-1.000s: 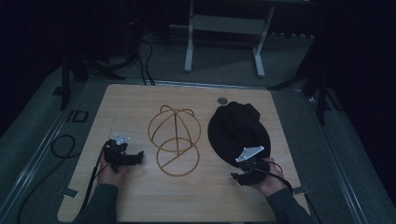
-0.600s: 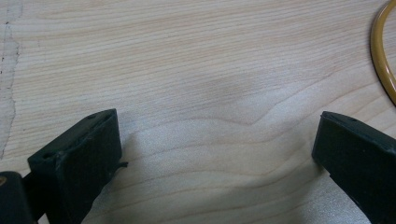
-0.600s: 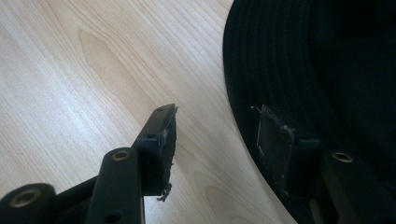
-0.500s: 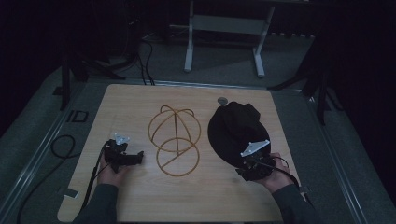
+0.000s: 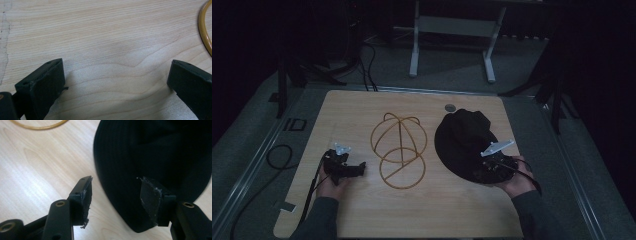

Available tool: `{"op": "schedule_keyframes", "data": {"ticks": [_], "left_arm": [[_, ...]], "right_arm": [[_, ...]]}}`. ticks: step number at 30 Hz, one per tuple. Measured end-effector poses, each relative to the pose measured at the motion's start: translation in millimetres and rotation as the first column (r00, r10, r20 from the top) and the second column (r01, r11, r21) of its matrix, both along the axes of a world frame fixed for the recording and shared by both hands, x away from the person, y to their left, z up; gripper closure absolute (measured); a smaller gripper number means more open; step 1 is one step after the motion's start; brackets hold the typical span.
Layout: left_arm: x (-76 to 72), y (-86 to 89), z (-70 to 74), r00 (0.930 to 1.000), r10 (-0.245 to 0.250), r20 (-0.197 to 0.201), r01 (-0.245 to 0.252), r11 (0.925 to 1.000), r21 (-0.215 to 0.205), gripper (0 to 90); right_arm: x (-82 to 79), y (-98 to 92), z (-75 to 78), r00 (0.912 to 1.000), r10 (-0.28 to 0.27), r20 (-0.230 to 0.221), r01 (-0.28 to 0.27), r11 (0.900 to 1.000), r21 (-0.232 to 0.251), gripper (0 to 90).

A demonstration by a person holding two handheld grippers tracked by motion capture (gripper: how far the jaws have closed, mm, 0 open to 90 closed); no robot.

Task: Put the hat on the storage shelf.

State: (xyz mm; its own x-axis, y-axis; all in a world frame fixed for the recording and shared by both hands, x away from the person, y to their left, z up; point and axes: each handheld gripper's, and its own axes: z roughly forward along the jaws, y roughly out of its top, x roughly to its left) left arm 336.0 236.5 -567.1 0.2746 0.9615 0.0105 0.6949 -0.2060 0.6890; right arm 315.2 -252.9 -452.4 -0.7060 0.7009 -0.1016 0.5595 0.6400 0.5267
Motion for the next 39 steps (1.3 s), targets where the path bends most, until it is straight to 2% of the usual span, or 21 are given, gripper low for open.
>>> {"op": "schedule_keyframes", "data": {"ticks": [7, 14, 28, 39], "left_arm": [[0.0, -0.1, 0.0, 1.0, 0.0, 0.0, 0.0, 1.0, -0.001, 1.5], [0.0, 0.0, -0.1, 1.0, 0.0, 0.001, 0.0, 1.0, -0.001, 1.6], [0.0, -0.2, -0.1, 1.0, 0.002, 0.002, -0.002, 1.0, -0.002, 1.5], [0.0, 0.0, 0.0, 1.0, 0.0, 0.0, 0.0, 1.0, 0.0, 1.5]], "right_arm": [[8.5, -11.9, 13.3, 0.9991, -0.038, 0.021, 0.038, 0.999, -0.006, 41.2], [22.1, -14.0, 16.4, 0.9979, -0.064, 0.013, 0.064, 0.997, -0.043, 39.1], [52.4, -7.5, 16.6, 0.9945, -0.097, -0.04, 0.094, 0.993, -0.078, 38.2], [76.7, -0.6, 11.8, 0.9859, -0.131, -0.104, 0.12, 0.987, -0.105, 29.8]]}}
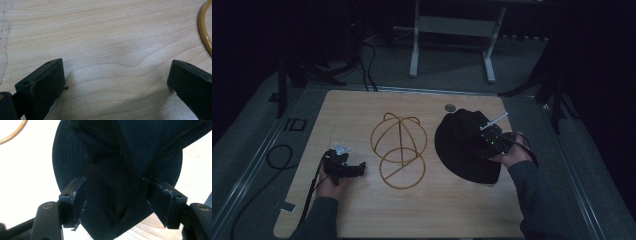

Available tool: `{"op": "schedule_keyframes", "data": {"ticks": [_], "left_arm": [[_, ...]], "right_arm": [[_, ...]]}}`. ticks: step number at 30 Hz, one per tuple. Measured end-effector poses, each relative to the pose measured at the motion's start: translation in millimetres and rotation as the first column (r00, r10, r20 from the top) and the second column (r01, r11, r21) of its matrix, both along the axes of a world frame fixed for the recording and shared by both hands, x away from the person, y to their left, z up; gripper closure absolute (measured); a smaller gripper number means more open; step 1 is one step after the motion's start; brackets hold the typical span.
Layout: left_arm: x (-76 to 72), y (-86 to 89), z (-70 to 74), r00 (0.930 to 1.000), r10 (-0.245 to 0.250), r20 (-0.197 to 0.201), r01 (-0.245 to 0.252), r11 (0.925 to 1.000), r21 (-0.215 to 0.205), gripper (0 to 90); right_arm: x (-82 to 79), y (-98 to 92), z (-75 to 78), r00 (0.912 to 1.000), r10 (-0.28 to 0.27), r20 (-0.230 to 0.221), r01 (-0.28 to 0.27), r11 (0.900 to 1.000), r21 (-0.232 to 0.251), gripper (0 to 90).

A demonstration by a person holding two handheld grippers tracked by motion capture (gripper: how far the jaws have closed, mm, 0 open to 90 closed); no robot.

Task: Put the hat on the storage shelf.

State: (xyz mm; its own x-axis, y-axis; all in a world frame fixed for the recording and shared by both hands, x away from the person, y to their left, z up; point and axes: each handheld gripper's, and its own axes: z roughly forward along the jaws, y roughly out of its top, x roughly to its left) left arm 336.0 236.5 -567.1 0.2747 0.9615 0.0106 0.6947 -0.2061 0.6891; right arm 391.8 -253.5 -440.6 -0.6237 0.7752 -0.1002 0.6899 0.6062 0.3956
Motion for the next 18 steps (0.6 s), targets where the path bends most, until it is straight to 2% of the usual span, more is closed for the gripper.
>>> {"op": "schedule_keyframes", "data": {"ticks": [8, 18], "left_arm": [[0.0, 0.0, 0.0, 1.0, 0.0, 0.0, 0.0, 1.0, 0.0, 1.6], [0.0, 0.0, 0.0, 1.0, 0.0, 0.0, 0.0, 1.0, 0.0, 1.6]], "right_arm": [[15.4, 4.2, -7.3, 0.9983, -0.02, -0.055, 0.019, 1.0, -0.022, 29.1], [31.5, 7.0, -12.1, 0.9945, -0.052, -0.091, 0.049, 0.998, -0.03, 30.5]]}}
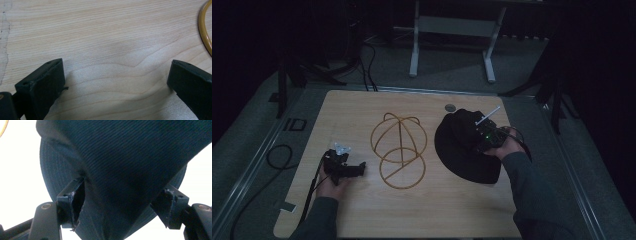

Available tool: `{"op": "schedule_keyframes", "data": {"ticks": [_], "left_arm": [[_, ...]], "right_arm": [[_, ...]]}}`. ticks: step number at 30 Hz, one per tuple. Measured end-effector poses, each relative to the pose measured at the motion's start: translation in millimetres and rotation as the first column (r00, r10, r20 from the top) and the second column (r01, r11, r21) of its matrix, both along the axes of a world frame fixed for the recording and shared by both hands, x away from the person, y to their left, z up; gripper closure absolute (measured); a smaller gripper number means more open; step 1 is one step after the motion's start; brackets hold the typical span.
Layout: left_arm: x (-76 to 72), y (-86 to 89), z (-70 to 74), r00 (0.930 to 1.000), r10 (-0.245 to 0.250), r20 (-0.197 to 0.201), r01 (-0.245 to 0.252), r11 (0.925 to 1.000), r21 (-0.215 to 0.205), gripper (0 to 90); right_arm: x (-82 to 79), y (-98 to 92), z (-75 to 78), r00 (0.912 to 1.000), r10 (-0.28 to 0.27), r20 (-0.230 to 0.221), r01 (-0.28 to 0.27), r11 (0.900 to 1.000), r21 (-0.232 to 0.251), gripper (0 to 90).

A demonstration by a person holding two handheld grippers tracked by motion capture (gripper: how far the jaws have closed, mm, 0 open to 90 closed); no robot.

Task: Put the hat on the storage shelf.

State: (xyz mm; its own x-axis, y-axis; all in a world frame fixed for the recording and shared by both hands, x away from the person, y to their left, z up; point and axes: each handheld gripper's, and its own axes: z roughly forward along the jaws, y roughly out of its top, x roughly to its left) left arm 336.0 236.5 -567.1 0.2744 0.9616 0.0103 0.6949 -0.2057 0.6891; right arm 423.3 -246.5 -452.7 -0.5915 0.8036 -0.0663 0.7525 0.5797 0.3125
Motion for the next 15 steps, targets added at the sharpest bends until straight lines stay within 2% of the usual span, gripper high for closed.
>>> {"op": "schedule_keyframes", "data": {"ticks": [6, 15], "left_arm": [[0.0, 0.0, 0.0, 1.0, 0.0, 0.0, 0.0, 1.0, -0.001, 1.6], [0.0, 0.0, 0.0, 1.0, 0.0, 0.0, 0.0, 1.0, 0.0, 1.6]], "right_arm": [[7.7, 2.7, -3.7, 0.9996, -0.005, -0.029, 0.005, 1.0, 0.003, 34.0], [14.3, 4.5, -7.5, 0.998, 0.005, -0.064, -0.005, 1.0, -0.007, 51.6]]}}
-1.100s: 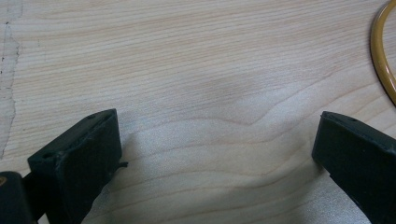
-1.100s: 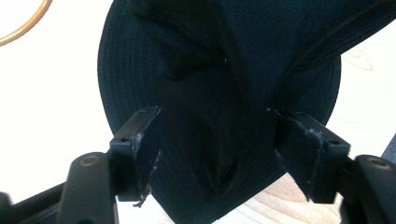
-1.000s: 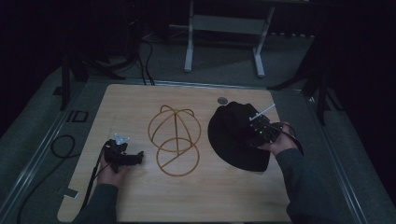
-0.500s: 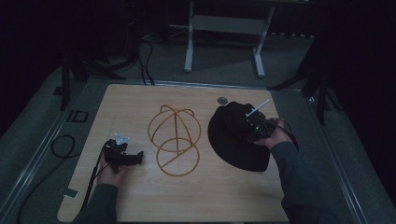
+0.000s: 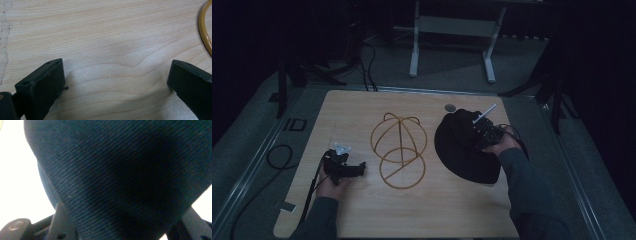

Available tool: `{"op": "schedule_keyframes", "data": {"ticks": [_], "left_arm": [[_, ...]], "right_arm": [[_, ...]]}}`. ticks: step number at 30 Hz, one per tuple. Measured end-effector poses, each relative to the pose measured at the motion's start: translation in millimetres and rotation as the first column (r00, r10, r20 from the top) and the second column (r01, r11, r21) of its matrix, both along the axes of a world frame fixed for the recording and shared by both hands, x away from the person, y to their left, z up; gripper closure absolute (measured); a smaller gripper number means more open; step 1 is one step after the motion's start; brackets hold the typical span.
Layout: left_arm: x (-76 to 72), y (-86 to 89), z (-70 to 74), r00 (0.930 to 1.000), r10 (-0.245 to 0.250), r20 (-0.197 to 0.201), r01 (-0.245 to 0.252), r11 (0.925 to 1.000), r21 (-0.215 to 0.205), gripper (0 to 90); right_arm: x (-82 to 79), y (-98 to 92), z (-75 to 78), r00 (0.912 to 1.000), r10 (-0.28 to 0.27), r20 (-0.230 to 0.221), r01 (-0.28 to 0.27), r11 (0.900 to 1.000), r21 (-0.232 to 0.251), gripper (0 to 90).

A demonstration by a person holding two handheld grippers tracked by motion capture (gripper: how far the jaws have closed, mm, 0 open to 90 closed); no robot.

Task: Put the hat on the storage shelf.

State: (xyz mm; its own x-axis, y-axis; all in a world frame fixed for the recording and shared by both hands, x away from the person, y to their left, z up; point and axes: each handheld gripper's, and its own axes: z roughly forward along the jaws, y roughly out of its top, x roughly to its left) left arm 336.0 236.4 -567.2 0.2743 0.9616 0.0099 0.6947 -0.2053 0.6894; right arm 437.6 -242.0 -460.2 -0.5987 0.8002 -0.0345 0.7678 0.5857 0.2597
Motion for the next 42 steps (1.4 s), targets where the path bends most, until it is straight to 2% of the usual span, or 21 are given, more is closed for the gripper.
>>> {"op": "schedule_keyframes", "data": {"ticks": [6, 10, 15, 21, 28, 42], "left_arm": [[0.0, 0.0, 0.0, 1.0, 0.0, 0.0, 0.0, 1.0, 0.0, 1.5], [0.0, 0.0, 0.0, 1.0, 0.001, 0.0, -0.001, 1.0, 0.0, 1.5], [0.0, 0.0, 0.0, 1.0, 0.0, 0.001, 0.0, 1.0, 0.0, 1.5], [0.0, 0.0, 0.0, 1.0, 0.0, 0.0, 0.0, 1.0, 0.0, 1.5], [0.0, 0.0, 0.1, 1.0, 0.0, 0.0, 0.0, 1.0, 0.0, 1.5], [-0.1, -0.1, 0.0, 1.0, 0.0, 0.001, 0.0, 1.0, 0.001, 1.6]], "right_arm": [[4.7, 0.2, 0.1, 0.9992, 0.015, -0.037, -0.015, 1.0, 0.002, 63.5], [5.6, 2.5, -0.1, 0.9982, 0.025, -0.054, -0.025, 1.0, -0.01, 75.8], [4.0, 4.2, 2.9, 0.997, 0.051, -0.058, -0.053, 0.998, -0.023, 84.3], [0.0, 5.0, 8.0, 0.9945, 0.087, -0.057, -0.089, 0.996, -0.025, 86.3], [-7.2, 7.4, 17.5, 0.9924, 0.123, -0.012, -0.123, 0.992, -0.02, 87.0], [-14.7, 11.2, 34.6, 0.9875, 0.156, 0.021, -0.156, 0.988, 0.01, 87.2]]}}
